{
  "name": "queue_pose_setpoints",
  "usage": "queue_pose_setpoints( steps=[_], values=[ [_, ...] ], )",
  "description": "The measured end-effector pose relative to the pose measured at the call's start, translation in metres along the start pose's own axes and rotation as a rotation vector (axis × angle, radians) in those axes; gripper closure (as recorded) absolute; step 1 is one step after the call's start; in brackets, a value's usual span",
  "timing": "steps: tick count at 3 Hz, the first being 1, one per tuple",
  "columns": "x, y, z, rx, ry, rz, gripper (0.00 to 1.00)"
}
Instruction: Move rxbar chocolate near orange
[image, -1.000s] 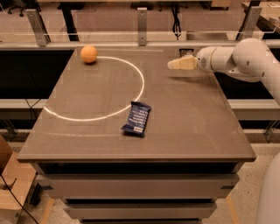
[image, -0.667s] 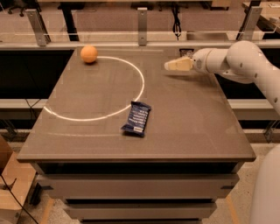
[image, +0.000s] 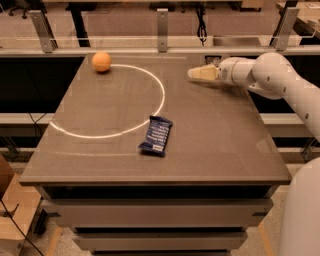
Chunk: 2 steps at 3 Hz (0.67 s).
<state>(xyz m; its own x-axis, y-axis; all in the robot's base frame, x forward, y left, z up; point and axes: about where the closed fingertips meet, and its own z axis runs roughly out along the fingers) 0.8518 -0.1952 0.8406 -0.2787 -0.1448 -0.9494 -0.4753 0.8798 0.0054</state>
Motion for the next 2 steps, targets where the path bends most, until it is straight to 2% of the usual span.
queue_pose_setpoints(
  steps=[1,2],
  values=[
    [-0.003,-0.018,0.003,0.055,-0.034,0.041,0.00],
    [-0.003,-0.030,0.006,0.085,-0.043,0.068,0.19]
  ],
)
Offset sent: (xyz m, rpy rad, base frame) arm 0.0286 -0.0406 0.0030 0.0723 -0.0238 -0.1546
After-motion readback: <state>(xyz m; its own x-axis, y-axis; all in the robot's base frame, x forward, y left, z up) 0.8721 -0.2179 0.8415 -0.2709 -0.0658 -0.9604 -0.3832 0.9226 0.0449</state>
